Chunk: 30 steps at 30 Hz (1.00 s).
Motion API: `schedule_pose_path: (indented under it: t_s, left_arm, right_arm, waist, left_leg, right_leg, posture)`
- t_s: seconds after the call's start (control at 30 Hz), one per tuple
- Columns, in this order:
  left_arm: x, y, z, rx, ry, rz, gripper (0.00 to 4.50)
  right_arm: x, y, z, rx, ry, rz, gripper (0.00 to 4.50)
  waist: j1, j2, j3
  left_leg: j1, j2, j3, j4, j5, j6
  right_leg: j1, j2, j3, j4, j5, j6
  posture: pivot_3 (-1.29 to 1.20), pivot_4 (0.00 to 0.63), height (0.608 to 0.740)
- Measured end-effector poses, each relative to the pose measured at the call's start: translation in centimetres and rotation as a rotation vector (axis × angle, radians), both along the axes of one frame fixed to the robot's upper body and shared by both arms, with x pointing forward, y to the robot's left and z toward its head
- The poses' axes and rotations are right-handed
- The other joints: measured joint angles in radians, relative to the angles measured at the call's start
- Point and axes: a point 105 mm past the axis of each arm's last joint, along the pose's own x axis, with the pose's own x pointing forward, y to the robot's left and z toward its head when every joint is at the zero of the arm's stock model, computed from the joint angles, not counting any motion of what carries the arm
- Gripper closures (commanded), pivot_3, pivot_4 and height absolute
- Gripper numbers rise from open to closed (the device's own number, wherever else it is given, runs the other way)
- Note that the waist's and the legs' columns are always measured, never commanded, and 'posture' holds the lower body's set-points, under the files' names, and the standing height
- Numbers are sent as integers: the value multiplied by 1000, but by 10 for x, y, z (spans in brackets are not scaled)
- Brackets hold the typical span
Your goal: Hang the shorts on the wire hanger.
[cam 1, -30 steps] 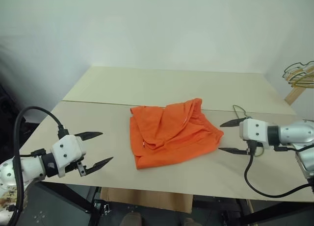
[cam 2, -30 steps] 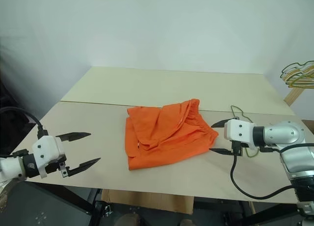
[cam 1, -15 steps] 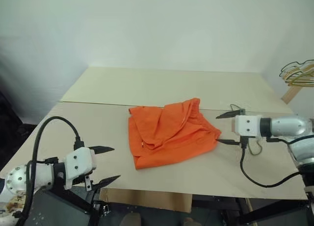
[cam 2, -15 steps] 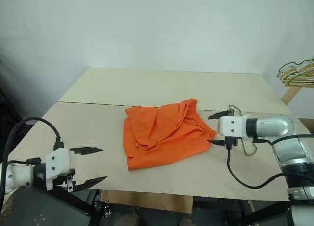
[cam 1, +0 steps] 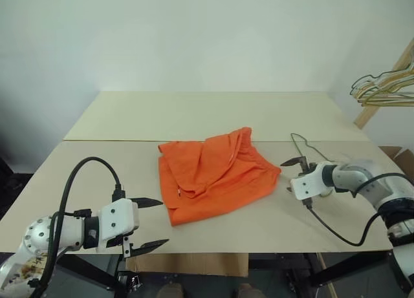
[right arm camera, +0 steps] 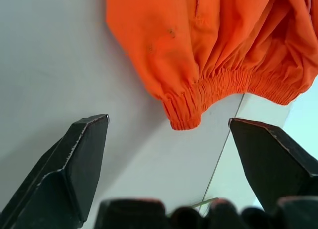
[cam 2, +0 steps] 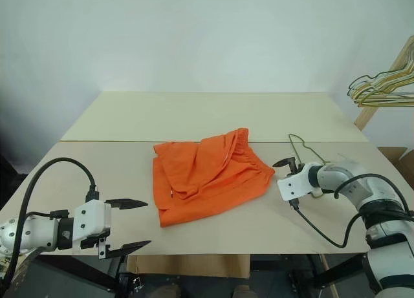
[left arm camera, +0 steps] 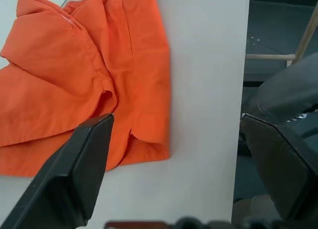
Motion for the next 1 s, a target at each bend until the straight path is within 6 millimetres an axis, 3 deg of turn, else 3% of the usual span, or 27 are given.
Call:
schedule_pose_path:
  t_s: [0.3,0.4,0.77,0.87,1.0]
  left_arm:
    - [-3,-7,1,-7,-6,-13,71]
    - [-3,-7,1,-6,-3,-10,0]
    - [-8,-2,-10,64,22,-16,0]
    - [-7,-2,-16,108,12,-31,0]
    - [10,-4,-19,193,-90,-30,0]
  right_arm:
    - [22,16,-8,35,-80,-4,15]
    - [24,18,-10,39,-72,-7,640]
    - [16,20,-26,25,-14,21,4469]
    - [16,20,-26,27,-7,21,4469]
    - [15,21,-25,41,3,16,4469]
  waist:
    - [-4,0,0]
    - [-3,0,0]
    - [-1,0,0]
    - [1,0,0]
    - [3,0,0]
  left_leg:
    - [1,0,-1,0,0,0]
    - [1,0,-1,0,0,0]
    - [2,-1,-2,0,0,0]
    - [2,-1,-1,0,0,0]
    - [2,-1,-2,0,0,0]
  right_leg:
    - [1,0,1,1,0,0]
    - [1,0,1,1,0,0]
    - [1,1,1,2,0,0]
    - [1,1,1,2,0,0]
    - [1,1,1,2,0,0]
  posture:
    - [165,0,740]
    - [168,0,740]
    - [165,0,740]
    - [163,0,740]
    - [159,0,740]
